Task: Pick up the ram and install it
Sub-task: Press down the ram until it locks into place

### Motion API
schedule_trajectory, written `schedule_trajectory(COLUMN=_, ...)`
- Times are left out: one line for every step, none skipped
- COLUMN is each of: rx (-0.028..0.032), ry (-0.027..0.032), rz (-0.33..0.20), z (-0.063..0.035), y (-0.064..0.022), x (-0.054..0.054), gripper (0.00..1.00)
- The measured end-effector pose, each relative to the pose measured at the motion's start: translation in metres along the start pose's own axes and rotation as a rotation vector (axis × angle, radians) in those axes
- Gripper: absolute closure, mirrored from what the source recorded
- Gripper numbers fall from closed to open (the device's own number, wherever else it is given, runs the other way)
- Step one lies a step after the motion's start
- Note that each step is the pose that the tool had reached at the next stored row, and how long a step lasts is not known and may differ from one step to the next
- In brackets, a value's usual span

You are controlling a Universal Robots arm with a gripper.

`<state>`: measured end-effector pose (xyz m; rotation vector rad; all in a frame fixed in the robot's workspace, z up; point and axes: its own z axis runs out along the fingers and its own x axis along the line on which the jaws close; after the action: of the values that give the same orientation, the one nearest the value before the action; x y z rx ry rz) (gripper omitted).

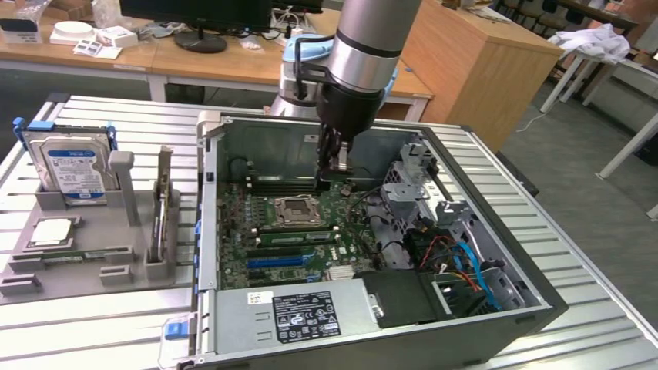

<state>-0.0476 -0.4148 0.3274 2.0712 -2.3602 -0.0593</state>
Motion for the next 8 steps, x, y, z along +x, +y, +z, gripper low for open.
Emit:
schedule_trajectory(rx=0.0004, ry=-0.0005, rz=0.016, z=0.0001, y=0.0, x=0.0, gripper=0.89)
schedule_trajectory(rx=0.0008, ry=-0.001, rz=0.032, z=0.0002, y=0.0, x=0.0, gripper=0.89)
schedule_trajectory(rx=0.0012, ry=-0.0014, rz=0.048, z=0.0002, y=0.0, x=0.0, gripper=0.89)
schedule_trajectory(rx=0.0015, ry=-0.0018, rz=0.063, z=0.0003, y=0.0001, x=0.0, gripper=0.89)
schedule_trajectory(rx=0.0019, ry=-0.0022, rz=0.077, z=0.0004, y=0.0001, x=0.0, gripper=0.89)
schedule_trajectory(rx=0.0022, ry=-0.0027, rz=0.091, z=0.0005, y=0.0002, x=0.0, gripper=0.89)
schedule_trajectory(rx=0.0025, ry=-0.0031, rz=0.105, z=0.0005, y=0.0002, x=0.0, gripper=0.89)
schedule_trajectory(rx=0.0029, ry=-0.0035, rz=0.119, z=0.0006, y=0.0002, x=0.0, gripper=0.89)
